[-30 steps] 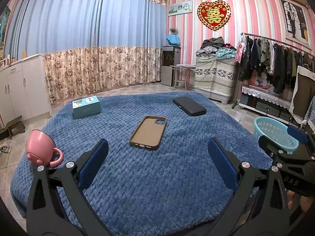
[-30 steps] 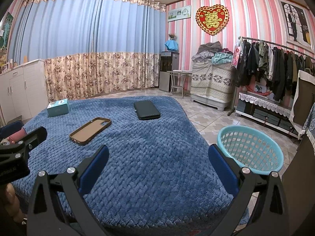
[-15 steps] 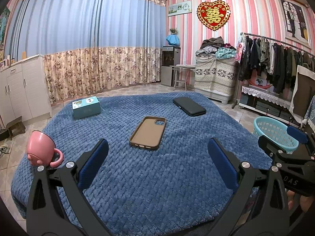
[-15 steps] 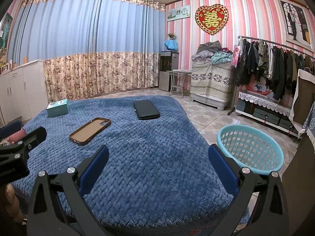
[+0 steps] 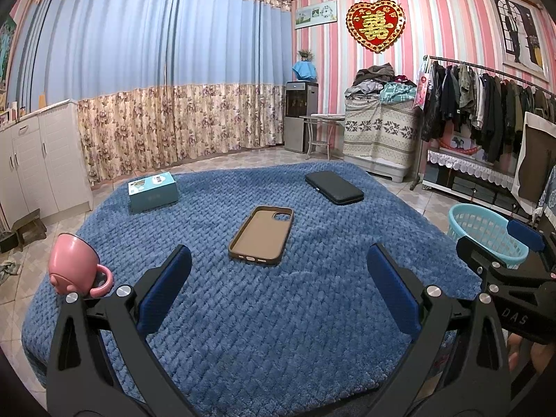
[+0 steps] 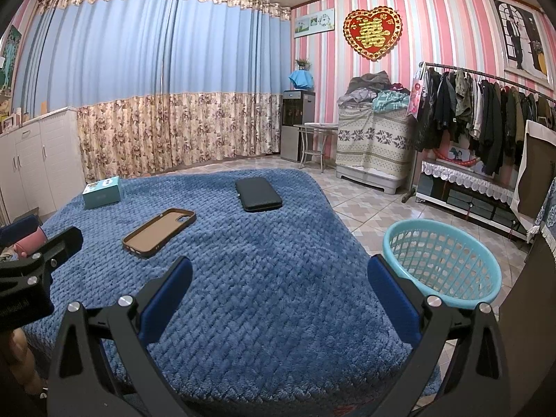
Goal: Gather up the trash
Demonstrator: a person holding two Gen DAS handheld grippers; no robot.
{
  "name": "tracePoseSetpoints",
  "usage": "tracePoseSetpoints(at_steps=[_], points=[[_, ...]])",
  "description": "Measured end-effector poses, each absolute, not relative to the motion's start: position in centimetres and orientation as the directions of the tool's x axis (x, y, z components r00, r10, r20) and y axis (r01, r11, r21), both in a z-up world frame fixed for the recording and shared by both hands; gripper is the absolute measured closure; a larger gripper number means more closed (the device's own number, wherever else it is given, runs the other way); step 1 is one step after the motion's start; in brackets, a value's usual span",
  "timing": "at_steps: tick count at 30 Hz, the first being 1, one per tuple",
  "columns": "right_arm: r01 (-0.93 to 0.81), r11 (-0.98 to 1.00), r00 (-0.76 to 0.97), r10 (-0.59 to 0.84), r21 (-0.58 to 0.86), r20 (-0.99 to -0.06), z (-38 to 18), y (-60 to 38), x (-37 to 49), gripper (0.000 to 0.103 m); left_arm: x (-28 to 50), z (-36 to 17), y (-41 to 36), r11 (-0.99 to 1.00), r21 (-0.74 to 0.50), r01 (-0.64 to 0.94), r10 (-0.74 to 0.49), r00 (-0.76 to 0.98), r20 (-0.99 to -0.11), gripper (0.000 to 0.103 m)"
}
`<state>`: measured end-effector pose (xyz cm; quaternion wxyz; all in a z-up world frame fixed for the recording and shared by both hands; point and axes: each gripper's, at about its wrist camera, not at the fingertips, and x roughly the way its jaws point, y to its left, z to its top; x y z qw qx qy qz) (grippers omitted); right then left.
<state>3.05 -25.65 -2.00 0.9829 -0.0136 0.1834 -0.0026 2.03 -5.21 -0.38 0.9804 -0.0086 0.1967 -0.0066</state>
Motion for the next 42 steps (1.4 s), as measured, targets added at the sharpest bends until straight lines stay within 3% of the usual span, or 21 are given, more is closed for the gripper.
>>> tracePoseSetpoints(at_steps=[42], points=[[0.002,1.000,0.932,-0.009,-0.021,-0.362,-1.82,-25.74,2.96,0.004,2.15,-0.23,-4.53,1.000,-0.014,0.012,-0.017,0.921,-0.390,0.005]])
